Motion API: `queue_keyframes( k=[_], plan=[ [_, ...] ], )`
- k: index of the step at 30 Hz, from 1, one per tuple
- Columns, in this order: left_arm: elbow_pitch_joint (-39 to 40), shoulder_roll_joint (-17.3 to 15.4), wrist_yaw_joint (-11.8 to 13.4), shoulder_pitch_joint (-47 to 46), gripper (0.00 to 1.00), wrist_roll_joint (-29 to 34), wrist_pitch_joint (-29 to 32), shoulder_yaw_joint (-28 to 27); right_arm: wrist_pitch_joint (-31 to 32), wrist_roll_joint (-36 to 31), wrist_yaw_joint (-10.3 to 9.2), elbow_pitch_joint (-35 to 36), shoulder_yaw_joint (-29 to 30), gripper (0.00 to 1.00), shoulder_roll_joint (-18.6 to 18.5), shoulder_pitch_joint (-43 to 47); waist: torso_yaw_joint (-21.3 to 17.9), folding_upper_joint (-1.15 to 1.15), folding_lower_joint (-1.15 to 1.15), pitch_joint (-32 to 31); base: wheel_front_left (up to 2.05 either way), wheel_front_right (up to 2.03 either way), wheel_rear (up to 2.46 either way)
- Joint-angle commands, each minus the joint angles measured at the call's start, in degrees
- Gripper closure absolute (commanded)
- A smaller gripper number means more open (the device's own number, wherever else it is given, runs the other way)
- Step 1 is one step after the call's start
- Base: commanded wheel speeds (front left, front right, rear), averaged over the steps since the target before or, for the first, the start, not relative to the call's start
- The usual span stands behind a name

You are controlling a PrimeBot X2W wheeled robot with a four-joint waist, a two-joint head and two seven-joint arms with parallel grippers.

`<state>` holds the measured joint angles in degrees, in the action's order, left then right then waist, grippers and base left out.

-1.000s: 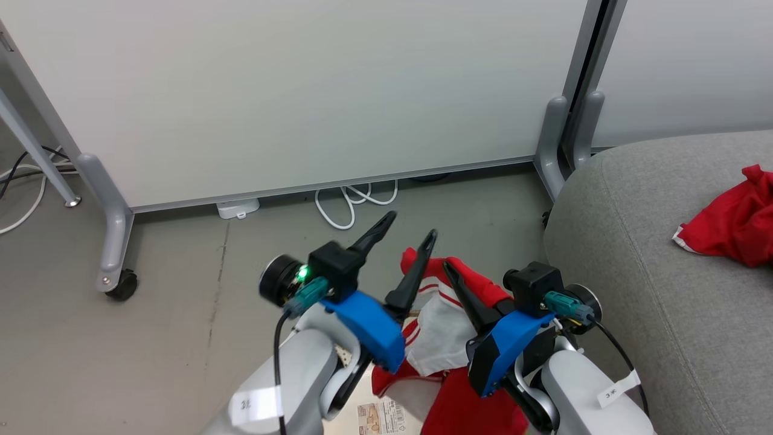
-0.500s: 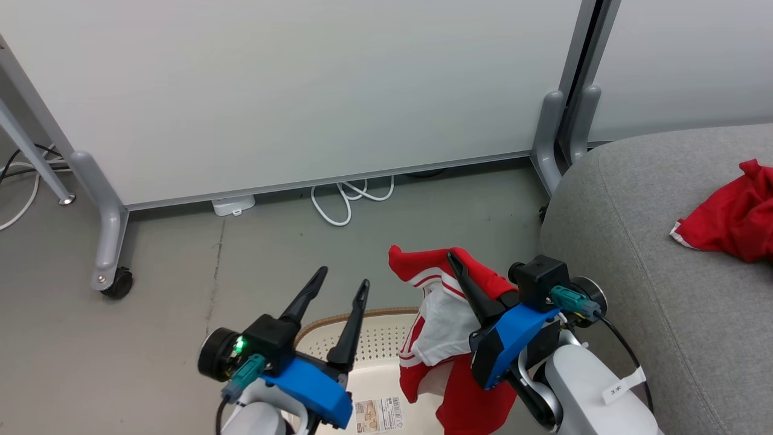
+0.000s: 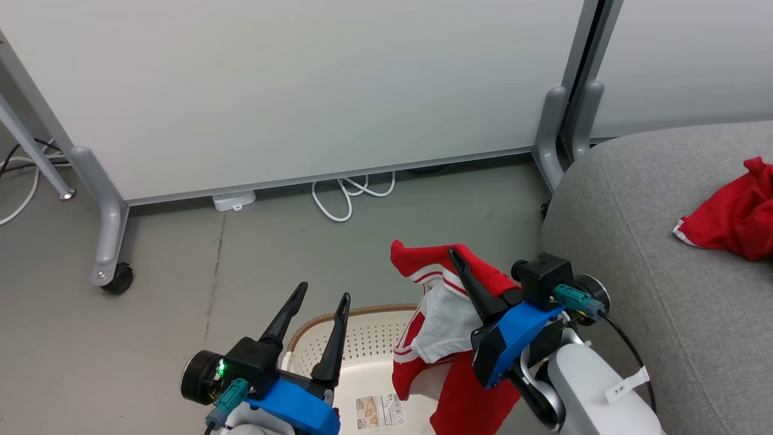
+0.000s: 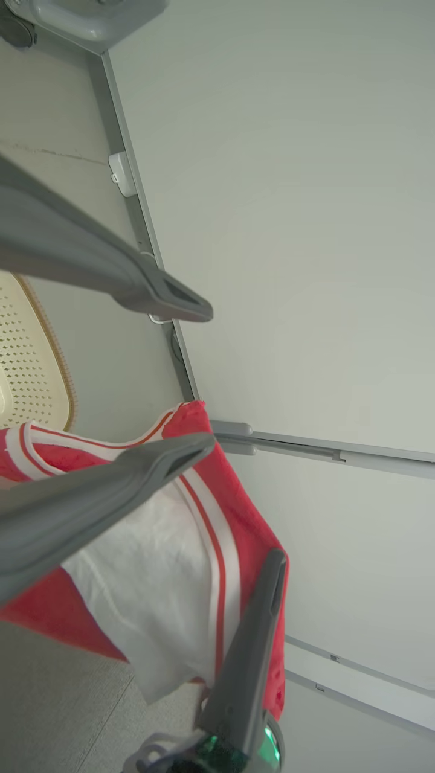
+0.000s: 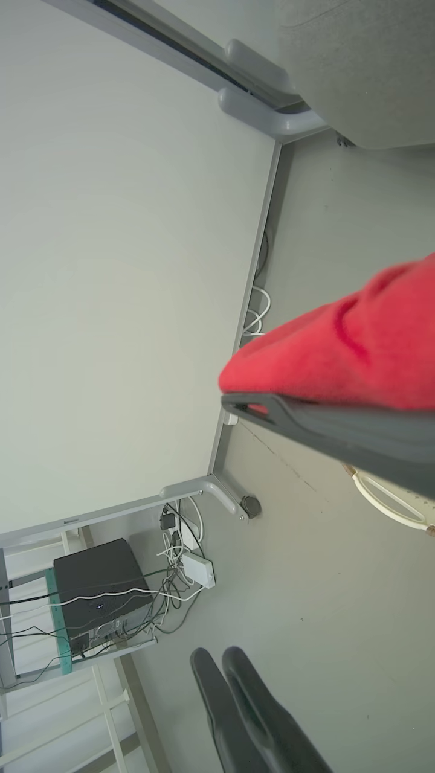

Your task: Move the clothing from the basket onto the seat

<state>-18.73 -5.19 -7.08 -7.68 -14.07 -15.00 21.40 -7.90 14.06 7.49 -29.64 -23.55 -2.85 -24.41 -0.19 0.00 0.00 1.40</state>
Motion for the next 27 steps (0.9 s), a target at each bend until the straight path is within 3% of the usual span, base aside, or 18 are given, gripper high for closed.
queue_keyframes(
  k=[1,10,27],
  plan=[
    [0.11,0.1,-0.21,0.27,0.0,0.32,-0.26,-0.25,-0.05,-0.12,0.01,0.38,0.14,1.0,-0.07,0.48,-0.08,0.0,0.0,0.1,0.0,0.0,0.0],
    [0.06,0.75,-0.51,0.35,0.0,0.85,-0.26,-1.05,0.07,-0.52,0.01,0.66,0.19,1.0,-0.08,-0.47,-3.86,0.0,0.0,0.79,0.0,0.0,0.0],
    [1.28,-0.35,-0.38,-1.57,0.0,0.79,-0.27,0.13,-0.09,-1.2,0.01,2.01,1.17,1.0,-0.04,-0.5,-21.04,0.0,0.0,4.0,0.0,0.0,0.0]
  ],
)
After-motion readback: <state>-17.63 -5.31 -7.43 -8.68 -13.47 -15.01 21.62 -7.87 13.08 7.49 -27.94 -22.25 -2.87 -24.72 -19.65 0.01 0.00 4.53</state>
